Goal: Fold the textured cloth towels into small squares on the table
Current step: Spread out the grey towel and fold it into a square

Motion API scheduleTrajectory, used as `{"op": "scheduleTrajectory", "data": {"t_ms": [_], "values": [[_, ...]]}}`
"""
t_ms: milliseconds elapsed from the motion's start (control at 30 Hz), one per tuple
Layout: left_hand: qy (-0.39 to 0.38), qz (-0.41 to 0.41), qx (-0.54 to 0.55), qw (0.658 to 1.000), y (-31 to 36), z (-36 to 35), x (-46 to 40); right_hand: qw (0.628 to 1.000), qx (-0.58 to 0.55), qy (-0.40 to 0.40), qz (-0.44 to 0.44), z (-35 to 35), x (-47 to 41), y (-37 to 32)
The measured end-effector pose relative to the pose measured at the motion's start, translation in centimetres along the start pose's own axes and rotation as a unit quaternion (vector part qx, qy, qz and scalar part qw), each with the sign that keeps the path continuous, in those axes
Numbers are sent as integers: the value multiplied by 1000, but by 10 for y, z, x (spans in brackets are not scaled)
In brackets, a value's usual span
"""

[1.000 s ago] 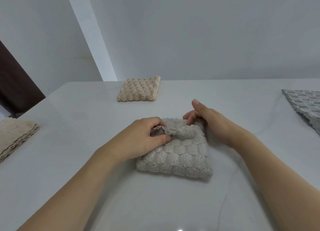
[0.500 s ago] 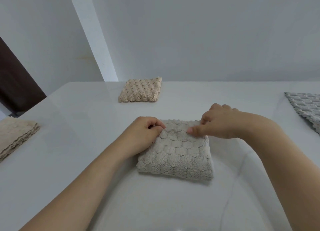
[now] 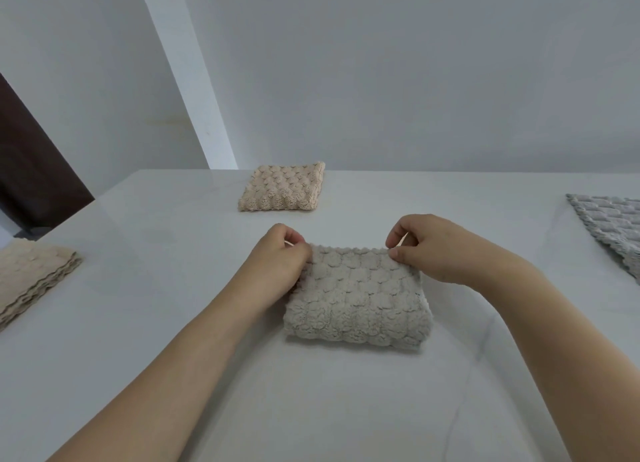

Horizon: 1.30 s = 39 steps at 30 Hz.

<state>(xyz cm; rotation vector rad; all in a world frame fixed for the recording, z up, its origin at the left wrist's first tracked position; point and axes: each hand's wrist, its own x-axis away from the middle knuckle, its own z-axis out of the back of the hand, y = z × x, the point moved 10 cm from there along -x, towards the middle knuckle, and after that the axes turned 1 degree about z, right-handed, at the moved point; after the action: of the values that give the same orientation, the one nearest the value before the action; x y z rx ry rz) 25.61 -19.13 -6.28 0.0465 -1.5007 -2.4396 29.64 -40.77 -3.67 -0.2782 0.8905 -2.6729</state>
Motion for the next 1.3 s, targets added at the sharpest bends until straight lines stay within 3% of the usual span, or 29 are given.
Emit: {"op": "scheduleTrajectory", "data": {"t_ms": [133,333,433,567,700,867,1033,1300], "values": [[-12,-39,-27,999,5,-5,1,999,23,29,16,0,-5,0],[44,-120,-141,982,16,-4,7,993,97,70,26,-3,-8,1],[60,-130,-170,975,18,-4,9,988,140,57,26,-12,-9,3],[63,-126,-172,975,18,-4,9,983,137,104,57,-8,-5,-13],[58,-118,-175,976,19,-5,11,977,190,64,71,-24,-4,-17],[-10,-32,-199,979,9,-5,7,969,221,64,95,-23,-2,-24],[-92,72,-69,991,-2,-11,13,968,192,99,126,-14,2,-29],[-182,82,4,980,5,-25,24,975,69,153,146,-1,5,-12]]}}
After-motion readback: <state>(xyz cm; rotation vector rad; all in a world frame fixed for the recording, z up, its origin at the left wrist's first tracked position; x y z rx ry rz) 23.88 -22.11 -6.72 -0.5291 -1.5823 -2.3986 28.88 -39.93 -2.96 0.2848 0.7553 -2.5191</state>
